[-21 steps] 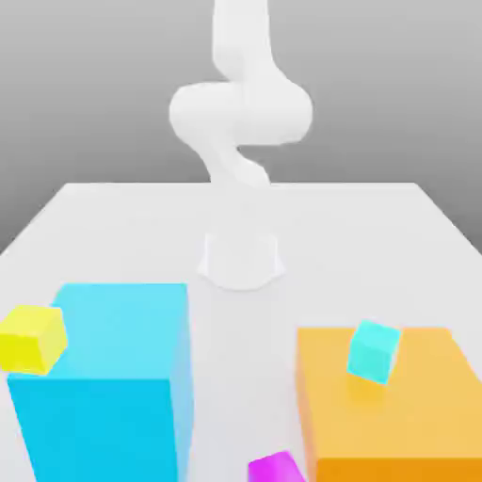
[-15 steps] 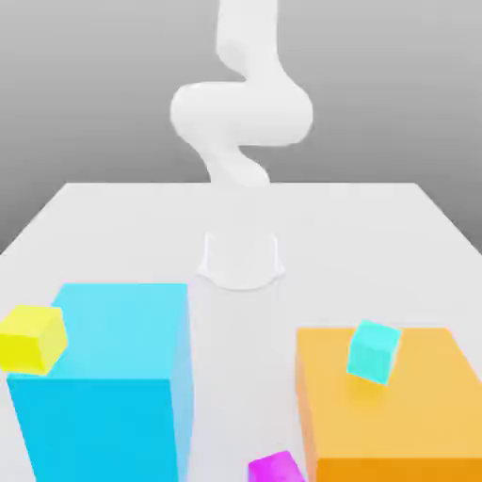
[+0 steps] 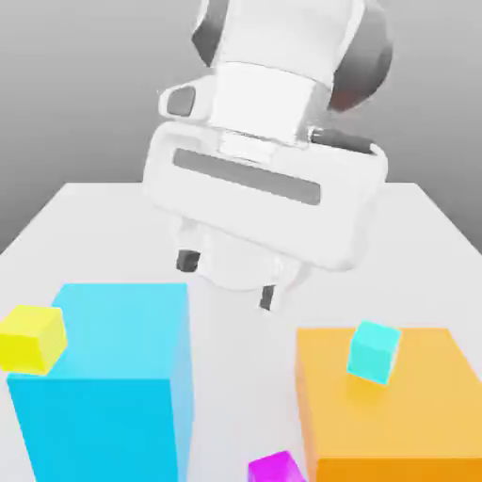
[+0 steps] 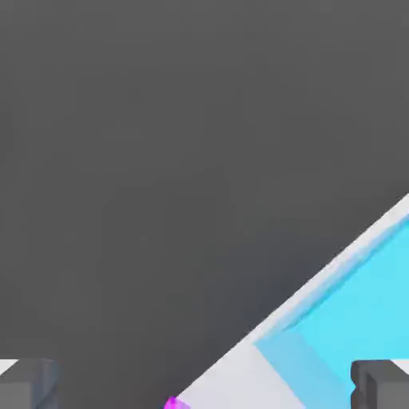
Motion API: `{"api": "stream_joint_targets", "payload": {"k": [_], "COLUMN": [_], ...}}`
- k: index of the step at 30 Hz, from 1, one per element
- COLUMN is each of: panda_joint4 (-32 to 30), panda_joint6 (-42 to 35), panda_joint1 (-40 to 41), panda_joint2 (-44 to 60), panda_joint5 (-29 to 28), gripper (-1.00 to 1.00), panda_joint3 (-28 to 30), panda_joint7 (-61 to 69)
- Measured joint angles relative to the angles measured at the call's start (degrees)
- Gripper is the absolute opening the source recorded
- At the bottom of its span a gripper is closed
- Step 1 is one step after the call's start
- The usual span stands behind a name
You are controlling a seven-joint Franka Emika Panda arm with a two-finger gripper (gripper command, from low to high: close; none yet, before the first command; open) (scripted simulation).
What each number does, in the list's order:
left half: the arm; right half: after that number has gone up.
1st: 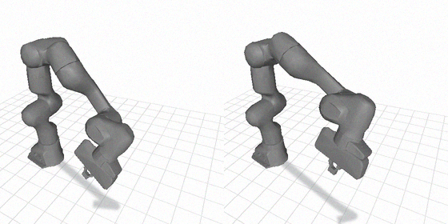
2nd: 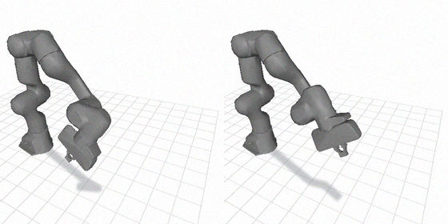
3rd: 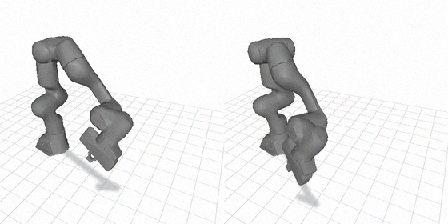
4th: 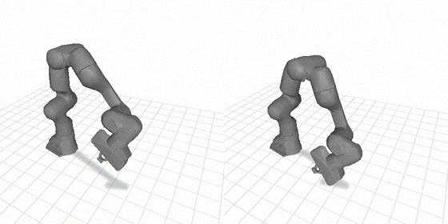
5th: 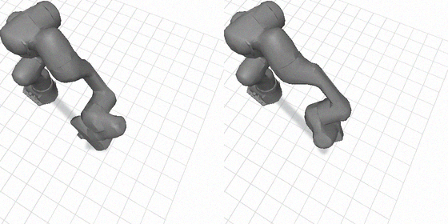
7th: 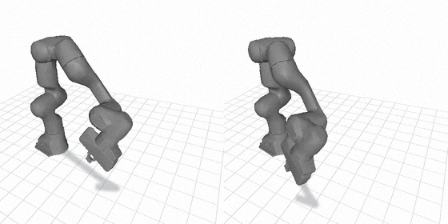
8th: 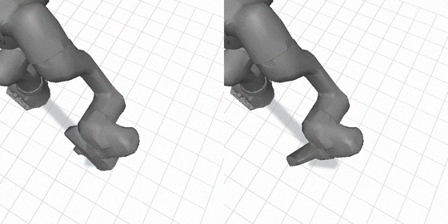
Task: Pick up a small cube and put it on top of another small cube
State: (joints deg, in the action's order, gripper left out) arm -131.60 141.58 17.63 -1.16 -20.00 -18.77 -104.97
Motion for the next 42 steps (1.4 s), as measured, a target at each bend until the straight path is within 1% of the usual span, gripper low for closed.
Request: {"api": "stream_joint_targets", "payload": {"k": [4,7,14,18,19,25,30,31,34,42], "panda_joint4": [-0.1,-0.3,-0.9,0.7,1.0,1.1,-0.7,-0.1,2.3,10.0], "panda_joint6": [2.2,4.1,9.8,15.8,16.6,17.2,11.1,9.8,7.8,3.8], "panda_joint1": [-0.5,-1.2,-2.1,-5.2,-5.7,-6.0,-3.0,-2.7,-2.7,-4.4], "panda_joint2": [6.9,11.6,21.3,29.3,30.5,31.0,23.0,22.9,24.9,32.1], "panda_joint5": [-1.1,-0.5,5.1,1.9,1.3,1.1,5.8,5.9,4.2,-3.5], "gripper": [0.00,0.00,0.00,0.00,-1.00,-1.00,-1.00,-1.00,-1.00,-1.00], "panda_joint3": [0.3,0.6,0.3,4.0,4.7,5.0,1.0,0.8,0.5,1.3], "panda_joint7": [-8.4,-13.7,-22.6,-26.2,-26.6,-26.8,-23.3,-22.1,-17.9,-6.3]}}
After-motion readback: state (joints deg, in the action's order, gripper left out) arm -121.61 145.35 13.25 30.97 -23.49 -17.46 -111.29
